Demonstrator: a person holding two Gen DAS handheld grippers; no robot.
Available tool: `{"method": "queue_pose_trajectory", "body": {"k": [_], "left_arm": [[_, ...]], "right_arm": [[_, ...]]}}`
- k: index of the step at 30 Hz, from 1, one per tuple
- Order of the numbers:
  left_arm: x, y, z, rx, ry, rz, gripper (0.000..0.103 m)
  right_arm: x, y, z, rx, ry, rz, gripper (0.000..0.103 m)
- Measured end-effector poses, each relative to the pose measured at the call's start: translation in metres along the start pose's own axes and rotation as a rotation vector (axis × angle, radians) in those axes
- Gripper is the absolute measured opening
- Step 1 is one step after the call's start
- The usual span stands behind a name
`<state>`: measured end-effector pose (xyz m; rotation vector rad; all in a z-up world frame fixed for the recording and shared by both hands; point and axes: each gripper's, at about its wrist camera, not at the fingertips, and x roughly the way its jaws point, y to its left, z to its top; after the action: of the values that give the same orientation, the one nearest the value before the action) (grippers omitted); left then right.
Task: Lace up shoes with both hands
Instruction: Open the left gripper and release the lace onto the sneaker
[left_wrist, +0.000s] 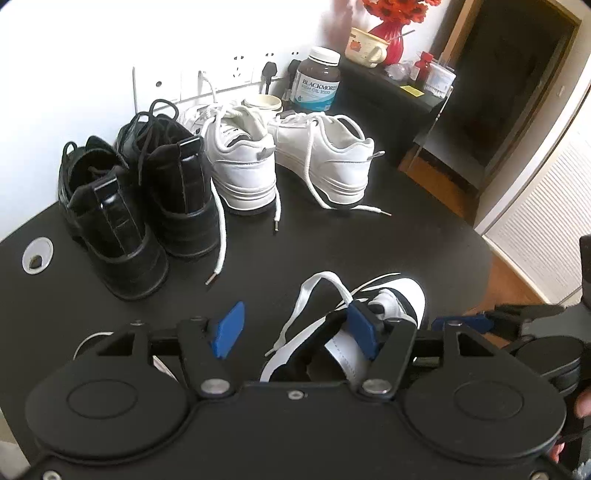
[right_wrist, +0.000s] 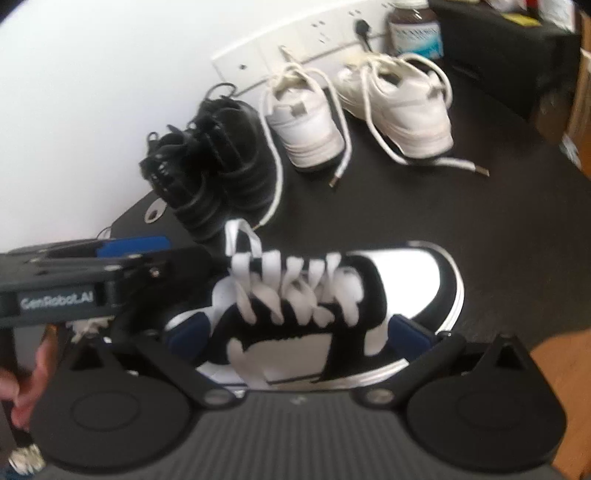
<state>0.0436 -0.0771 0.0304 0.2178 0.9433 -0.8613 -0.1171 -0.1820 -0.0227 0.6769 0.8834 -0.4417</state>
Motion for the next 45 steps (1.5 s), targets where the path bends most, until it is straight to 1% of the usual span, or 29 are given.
{"method": "queue_pose_trajectory", "body": {"k": [2,4,7,8,10,12,15,16,20,22,25,28,31,33,35,38,40,42,45], "left_arm": [[-0.001,0.0,0.0,-0.005,-0.004,0.003,0.064],[-0.003,0.001,0.0,-0.015,-0.011,0.013,0.065],[-0.018,0.007,0.001,-0.063,-0.056,0.037,0.066],[-0.025,0.012,0.002,-0.093,-0.078,0.035,0.07],[-0.038,0.021,0.001,-0.148,-0.11,0.041,0.075],[-0.052,0.029,0.0,-0.194,-0.135,0.056,0.076],[-0.077,0.039,-0.008,-0.258,-0.162,0.074,0.078],[-0.085,0.041,-0.014,-0.277,-0.165,0.077,0.08],[-0.11,0.045,-0.041,-0.34,-0.148,0.08,0.082],[-0.118,0.042,-0.055,-0.367,-0.119,0.05,0.084],[-0.121,0.034,-0.068,-0.394,-0.088,-0.004,0.087],[-0.119,0.021,-0.074,-0.396,-0.087,0.011,0.093],[-0.109,0.012,-0.078,-0.425,-0.06,0.034,0.093],[-0.101,0.006,-0.08,-0.445,-0.041,0.054,0.093],[-0.091,0.004,-0.082,-0.482,-0.014,0.09,0.093],[-0.076,0.006,-0.082,-0.543,0.018,0.138,0.093],[-0.067,0.007,-0.081,-0.575,0.036,0.182,0.093],[-0.058,0.009,-0.08,-0.6,0.049,0.217,0.093],[-0.047,0.012,-0.08,-0.637,0.06,0.246,0.094]], "right_arm": [[0.006,-0.002,-0.001,0.035,0.017,0.001,0.102],[0.006,-0.005,-0.002,0.038,0.033,0.017,0.102],[0.004,-0.01,0.002,-0.064,0.052,0.053,0.102],[0.005,-0.013,0.004,-0.076,0.072,0.064,0.102],[0.003,-0.017,0.006,-0.104,0.121,0.073,0.102],[-0.001,-0.017,0.005,-0.167,0.138,0.053,0.102],[-0.012,-0.02,0.004,-0.269,0.138,0.033,0.102],[-0.014,-0.021,0.004,-0.295,0.14,0.029,0.102],[-0.023,-0.018,0.001,-0.389,0.129,-0.001,0.102],[-0.025,-0.015,0.001,-0.429,0.124,-0.02,0.102],[-0.027,-0.007,0.0,-0.515,0.113,-0.049,0.102],[-0.029,0.0,-0.002,-0.611,0.107,-0.076,0.102],[-0.031,0.004,-0.002,-0.685,0.108,-0.085,0.102],[-0.033,0.001,0.001,-0.693,0.113,-0.056,0.102],[-0.036,-0.007,0.007,-0.673,0.112,0.013,0.102],[-0.035,-0.029,0.027,-0.551,0.106,0.156,0.102],[-0.025,-0.043,0.036,-0.485,0.14,0.221,0.102],[-0.013,-0.05,0.039,-0.471,0.182,0.243,0.103],[0.005,-0.06,0.043,-0.436,0.23,0.337,0.103]]}}
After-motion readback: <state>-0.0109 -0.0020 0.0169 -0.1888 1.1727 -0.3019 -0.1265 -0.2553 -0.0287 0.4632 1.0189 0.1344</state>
